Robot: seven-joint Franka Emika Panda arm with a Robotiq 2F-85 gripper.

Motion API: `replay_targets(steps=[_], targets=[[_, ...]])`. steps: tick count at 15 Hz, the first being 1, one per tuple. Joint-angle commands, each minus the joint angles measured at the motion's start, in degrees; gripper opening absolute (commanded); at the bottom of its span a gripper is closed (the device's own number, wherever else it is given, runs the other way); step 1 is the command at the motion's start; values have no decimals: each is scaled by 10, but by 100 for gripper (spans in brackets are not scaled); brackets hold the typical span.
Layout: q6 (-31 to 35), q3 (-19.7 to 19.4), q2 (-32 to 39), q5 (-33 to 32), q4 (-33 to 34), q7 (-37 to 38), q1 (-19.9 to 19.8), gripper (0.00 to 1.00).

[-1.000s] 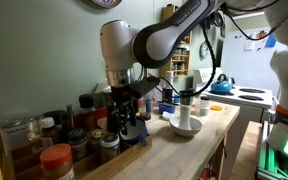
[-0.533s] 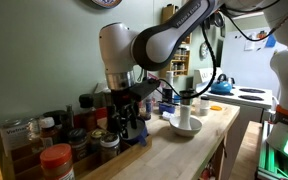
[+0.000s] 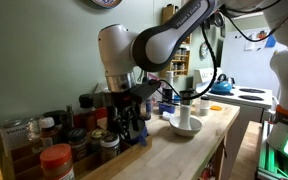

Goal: Remove the white saucer plate inside the navy blue bowl and put it on top of the salt shaker that is in the white bowl

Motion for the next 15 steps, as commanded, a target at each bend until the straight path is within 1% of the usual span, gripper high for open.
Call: replay_targets(steps=[1, 5, 7, 8, 9, 10, 11, 13, 14, 15], targets=[[-26, -7, 34, 8, 31, 1, 8, 54], [-43, 4, 60, 28, 63, -34, 0, 53], [-46, 6, 61, 38, 71, -53, -1, 51], [-51, 2, 62, 38, 76, -55, 1, 45], [-55, 3, 66, 42, 82, -63, 0, 31], [-61, 2, 71, 43, 88, -67, 3, 21], [-62, 1, 69, 42, 89, -72, 4, 21], [-49, 0, 56, 41, 82, -76, 6, 6], [-47, -1, 45, 35, 75, -75, 10, 0], [-47, -3, 36, 30, 69, -74, 12, 0]])
